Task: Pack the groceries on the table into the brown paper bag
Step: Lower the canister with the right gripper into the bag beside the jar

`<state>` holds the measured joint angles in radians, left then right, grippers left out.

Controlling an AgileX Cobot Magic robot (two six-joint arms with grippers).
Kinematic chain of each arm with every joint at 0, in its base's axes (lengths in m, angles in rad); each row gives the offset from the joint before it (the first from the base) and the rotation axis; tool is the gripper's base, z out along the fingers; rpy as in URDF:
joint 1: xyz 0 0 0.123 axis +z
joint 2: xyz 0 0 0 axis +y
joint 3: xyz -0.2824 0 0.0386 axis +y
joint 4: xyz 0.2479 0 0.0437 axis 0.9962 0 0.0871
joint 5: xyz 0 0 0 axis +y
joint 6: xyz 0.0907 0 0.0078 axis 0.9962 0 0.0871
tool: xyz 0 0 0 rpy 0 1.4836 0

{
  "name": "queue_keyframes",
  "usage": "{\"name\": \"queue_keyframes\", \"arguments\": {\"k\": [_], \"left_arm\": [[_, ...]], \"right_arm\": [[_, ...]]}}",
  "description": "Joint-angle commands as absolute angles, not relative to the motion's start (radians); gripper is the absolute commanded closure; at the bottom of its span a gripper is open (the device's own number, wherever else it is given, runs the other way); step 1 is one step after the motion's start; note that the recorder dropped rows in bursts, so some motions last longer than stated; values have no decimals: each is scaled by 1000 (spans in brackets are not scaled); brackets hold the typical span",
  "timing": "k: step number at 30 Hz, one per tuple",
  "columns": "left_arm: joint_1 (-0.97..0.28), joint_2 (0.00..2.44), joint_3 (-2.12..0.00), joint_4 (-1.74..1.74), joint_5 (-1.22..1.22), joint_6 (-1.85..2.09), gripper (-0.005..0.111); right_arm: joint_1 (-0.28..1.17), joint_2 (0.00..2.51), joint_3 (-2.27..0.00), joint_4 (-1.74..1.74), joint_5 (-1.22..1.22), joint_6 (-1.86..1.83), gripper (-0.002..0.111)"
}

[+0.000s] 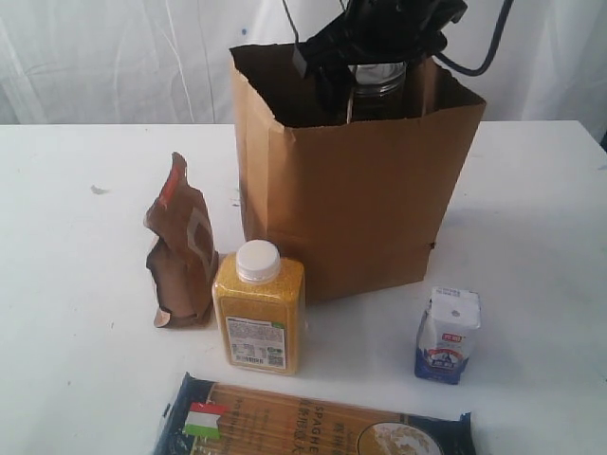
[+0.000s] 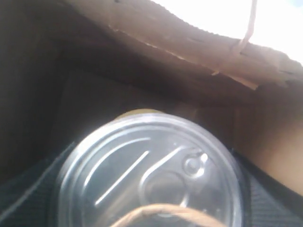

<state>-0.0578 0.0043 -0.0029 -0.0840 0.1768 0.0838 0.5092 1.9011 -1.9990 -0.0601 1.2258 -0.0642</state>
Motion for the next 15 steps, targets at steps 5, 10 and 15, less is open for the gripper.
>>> {"name": "queue_keyframes", "arguments": {"k": [5,10,15], "left_arm": [[-64,0,0,-88,171,85,107],[-64,0,0,-88,171,85,107],[-64,0,0,-88,171,85,107]], "right_arm": [[508,1878,-2003,-125,1221,-75,108],[508,1860,-2003,-140,1215,-64,108],[508,1843,-2003,-152,1213,-49,108]]}}
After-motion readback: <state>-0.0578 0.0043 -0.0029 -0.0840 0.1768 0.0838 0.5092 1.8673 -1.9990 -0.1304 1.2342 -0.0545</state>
